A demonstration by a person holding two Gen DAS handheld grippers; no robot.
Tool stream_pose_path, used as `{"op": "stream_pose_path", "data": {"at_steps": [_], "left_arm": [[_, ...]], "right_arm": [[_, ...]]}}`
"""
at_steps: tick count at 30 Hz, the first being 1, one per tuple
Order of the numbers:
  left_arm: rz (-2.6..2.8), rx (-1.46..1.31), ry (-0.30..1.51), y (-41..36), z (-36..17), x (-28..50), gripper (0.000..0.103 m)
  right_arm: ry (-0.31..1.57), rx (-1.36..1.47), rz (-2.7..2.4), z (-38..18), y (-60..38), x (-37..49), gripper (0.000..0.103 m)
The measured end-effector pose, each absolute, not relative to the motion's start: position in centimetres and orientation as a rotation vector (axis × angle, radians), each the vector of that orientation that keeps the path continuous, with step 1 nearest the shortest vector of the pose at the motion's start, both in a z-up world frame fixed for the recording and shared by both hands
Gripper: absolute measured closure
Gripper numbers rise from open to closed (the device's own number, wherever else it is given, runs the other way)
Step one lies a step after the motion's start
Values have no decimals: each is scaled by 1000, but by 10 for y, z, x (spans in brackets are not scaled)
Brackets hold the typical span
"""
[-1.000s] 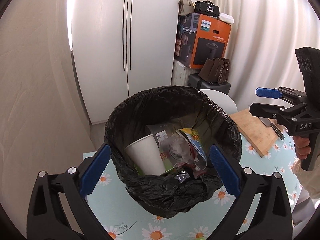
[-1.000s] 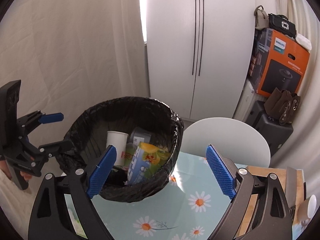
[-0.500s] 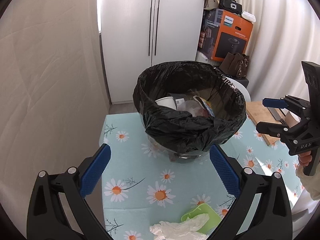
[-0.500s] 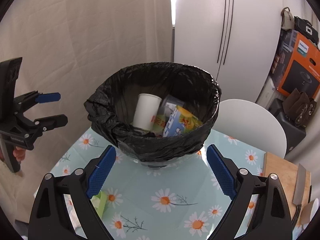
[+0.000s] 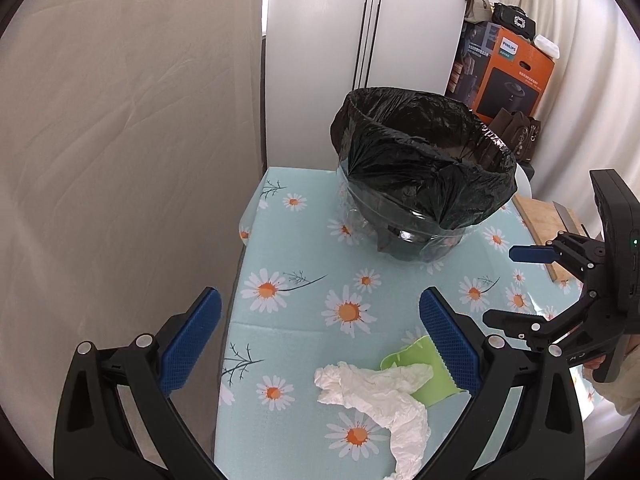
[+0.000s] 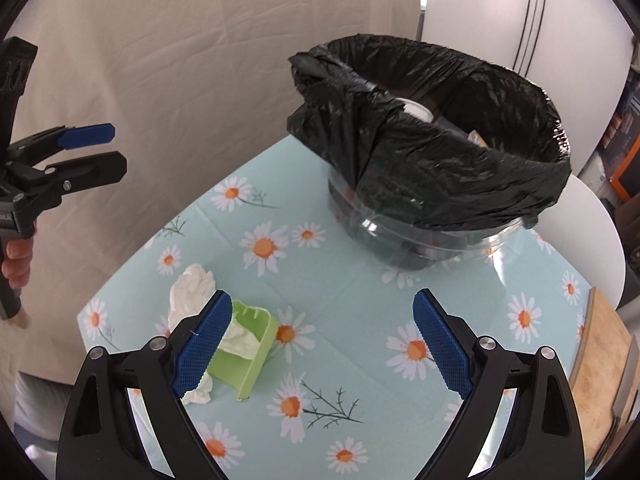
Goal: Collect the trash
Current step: 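Move both open tools back toward the tissue and green lid, then grasp the green lid with the right tool while the left tool grasps the tissue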
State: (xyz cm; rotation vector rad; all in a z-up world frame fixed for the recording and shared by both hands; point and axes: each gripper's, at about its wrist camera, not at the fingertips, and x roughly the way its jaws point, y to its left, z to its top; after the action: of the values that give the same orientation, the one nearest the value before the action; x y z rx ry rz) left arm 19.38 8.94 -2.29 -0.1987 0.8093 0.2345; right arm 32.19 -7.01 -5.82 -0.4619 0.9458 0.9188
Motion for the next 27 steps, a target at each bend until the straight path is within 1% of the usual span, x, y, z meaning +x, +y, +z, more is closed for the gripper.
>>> {"op": "stream_pose_path", "data": {"at_steps": [8,14,17,18,19,20,21,27], "left_arm": [[265,-206,881,84,-42,167,6],[289,-229,908,83,-56,150,6],[304,-239,925,83,-61,143,6],[306,-245,928,83,-62,141,6],[306,-253,930,84,-63,140,6],[305,-261,931,84,-65,140,6],[306,-264,933,83,-66,141,6],[247,-266,950,69,-76,156,6]], "right_arm": [[1042,-500,953,-100,-61,301,16],[1126,-453,958,-116,-57,306,16],[1156,-474,975,-125,-53,304,17],[1181,-491,988,-130,-51,302,39],[1224,-509,1001,-137,-48,301,84],[1261,-523,996,-144,-46,300,94],[1267,-540,974,-148,-46,299,100],[1263,-505,954,-143,-59,298,101]]}}
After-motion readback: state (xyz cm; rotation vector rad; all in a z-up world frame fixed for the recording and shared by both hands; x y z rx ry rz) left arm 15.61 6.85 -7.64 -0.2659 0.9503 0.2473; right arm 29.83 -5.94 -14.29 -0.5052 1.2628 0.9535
